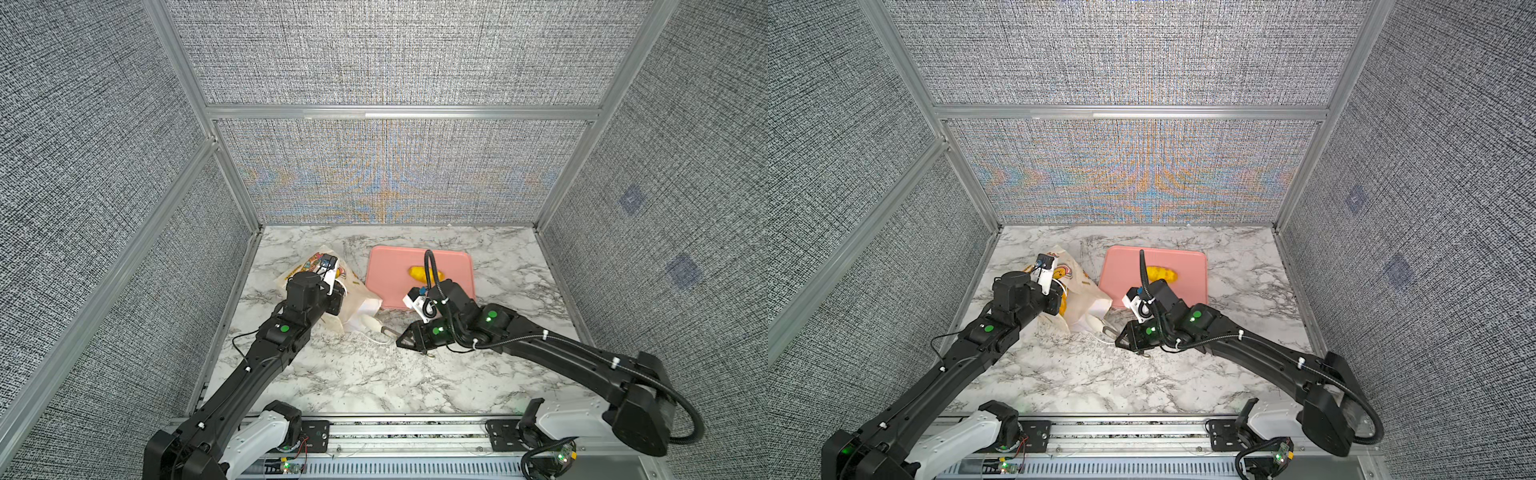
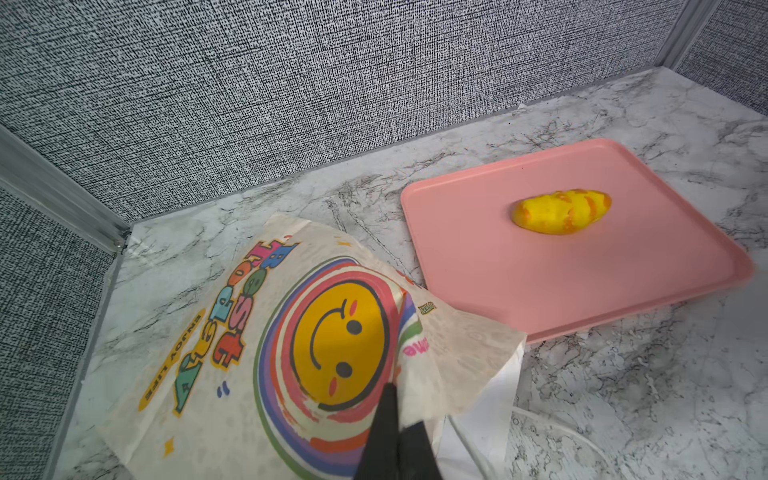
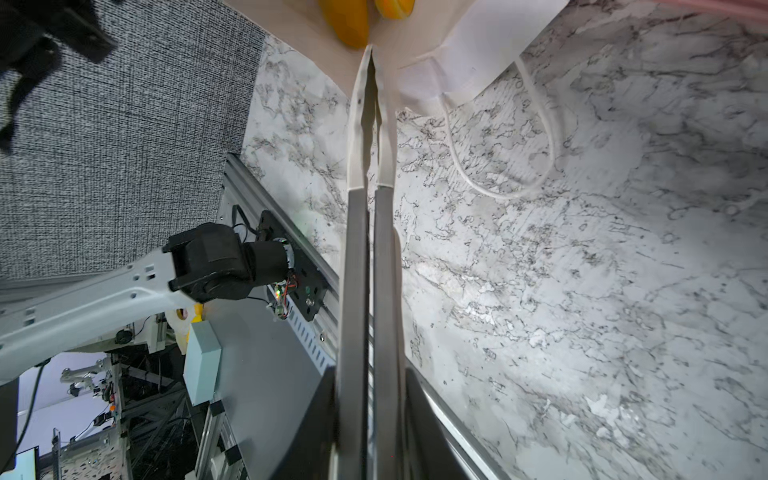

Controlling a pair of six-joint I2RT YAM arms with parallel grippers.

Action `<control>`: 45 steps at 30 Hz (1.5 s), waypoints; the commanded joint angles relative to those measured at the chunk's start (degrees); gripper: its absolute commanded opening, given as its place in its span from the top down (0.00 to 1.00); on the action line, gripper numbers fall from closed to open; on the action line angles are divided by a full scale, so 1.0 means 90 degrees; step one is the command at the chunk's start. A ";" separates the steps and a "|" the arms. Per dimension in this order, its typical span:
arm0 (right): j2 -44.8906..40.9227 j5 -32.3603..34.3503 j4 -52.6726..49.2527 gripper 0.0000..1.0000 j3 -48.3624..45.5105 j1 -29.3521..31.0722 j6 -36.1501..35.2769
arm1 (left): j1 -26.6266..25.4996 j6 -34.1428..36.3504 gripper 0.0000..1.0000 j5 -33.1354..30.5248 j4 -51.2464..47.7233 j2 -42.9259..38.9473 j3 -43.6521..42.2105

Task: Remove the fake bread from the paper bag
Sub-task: 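Swing the tongs with the right gripper into the bag opening, then pinch a ring-shaped yellow bread inside the bag with the tongs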

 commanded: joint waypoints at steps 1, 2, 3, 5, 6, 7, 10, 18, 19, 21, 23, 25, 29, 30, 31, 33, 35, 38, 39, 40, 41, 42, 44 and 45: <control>0.0330 0.0622 0.0529 0.86 0.0274 0.0061 -0.0071 | 0.0005 -0.0225 1.00 0.0067 -0.0062 0.0092 0.0122; 0.0452 0.0833 0.0588 0.86 0.0374 0.0077 -0.0152 | 0.0007 -0.0242 1.00 0.0077 -0.0065 0.0113 0.0141; 0.0552 0.0955 0.0664 0.87 0.0455 0.0088 -0.0238 | 0.0005 -0.0243 1.00 0.0090 -0.0064 0.0127 0.0142; 0.0809 0.1216 0.0766 0.86 0.0684 0.0092 -0.0432 | 0.0006 -0.0240 1.00 0.0101 -0.0061 0.0128 0.0146; 0.0921 0.1333 0.0761 0.85 0.0783 0.0094 -0.0526 | 0.0009 -0.0232 1.00 0.0093 -0.0073 0.0128 0.0161; 0.1056 0.1456 0.0756 0.83 0.0903 0.0102 -0.0639 | 0.0009 -0.0233 1.00 0.0091 -0.0084 0.0119 0.0171; 0.1416 0.1643 0.0690 0.76 0.1223 0.0102 -0.0858 | 0.0006 -0.0243 1.00 0.0073 -0.0105 0.0128 0.0210; 0.2003 0.2027 0.0330 0.69 0.1888 0.0208 -0.1253 | 0.0006 -0.0340 1.00 0.0044 -0.0271 0.0423 0.0608; 0.2068 0.2144 0.0167 0.68 0.2002 0.0208 -0.1280 | 0.0010 -0.0354 1.00 0.0035 -0.0313 0.0498 0.0682; 0.2222 0.2321 -0.0163 0.67 0.2236 0.0207 -0.1349 | 0.0004 -0.0371 1.00 0.0015 -0.0424 0.0616 0.0840; 0.2358 0.2479 -0.0418 0.66 0.2458 0.0211 -0.1383 | 0.0006 -0.0379 1.00 0.0005 -0.0520 0.0732 0.0981; 0.2454 0.2643 -0.0581 0.65 0.2606 0.0219 -0.1378 | 0.0013 -0.0392 1.00 -0.0004 -0.0554 0.0797 0.1043; 0.2586 0.2844 -0.0800 0.64 0.2828 0.0212 -0.1381 | 0.0009 -0.0435 1.00 -0.0025 -0.0565 0.0882 0.1074; 0.2605 0.2902 -0.0855 0.64 0.2867 0.0212 -0.1391 | 0.0012 -0.0446 1.00 -0.0042 -0.0573 0.0901 0.1081; 0.2609 0.2992 -0.0895 0.64 0.2881 0.0226 -0.1415 | 0.0011 -0.0462 1.00 -0.0054 -0.0585 0.0925 0.1093; 0.2586 0.3098 -0.0937 0.63 0.2931 0.0250 -0.1460 | 0.0007 -0.0486 1.00 -0.0063 -0.0596 0.0971 0.1109; 0.2582 0.3200 -0.0971 0.61 0.2971 0.0277 -0.1531 | 0.0009 -0.0511 1.00 -0.0064 -0.0609 0.0998 0.1130; 0.2566 0.3388 -0.0979 0.58 0.3024 0.0324 -0.1634 | 0.0004 -0.0588 1.00 -0.0055 -0.0580 0.1040 0.1171; 0.2570 0.3471 -0.0972 0.57 0.3043 0.0340 -0.1655 | 0.0014 -0.0626 1.00 -0.0041 -0.0592 0.1056 0.1196; 0.2564 0.3553 -0.0970 0.57 0.3051 0.0373 -0.1675 | 0.0007 -0.0667 1.00 -0.0021 -0.0600 0.1074 0.1229; 0.2571 0.3649 -0.0937 0.57 0.3061 0.0387 -0.1685 | 0.0011 -0.0702 1.00 -0.0001 -0.0609 0.1095 0.1264; 0.2563 0.3750 -0.0904 0.57 0.3050 0.0416 -0.1694 | 0.0013 -0.0730 1.00 0.0004 -0.0620 0.1121 0.1292; 0.2561 0.4010 -0.0799 0.57 0.3024 0.0475 -0.1741 | 0.0005 -0.0816 1.00 -0.0001 -0.0646 0.1157 0.1344; 0.2550 0.4117 -0.0712 0.57 0.2982 0.0512 -0.1773 | 0.0011 -0.0853 1.00 -0.0020 -0.0660 0.1155 0.1369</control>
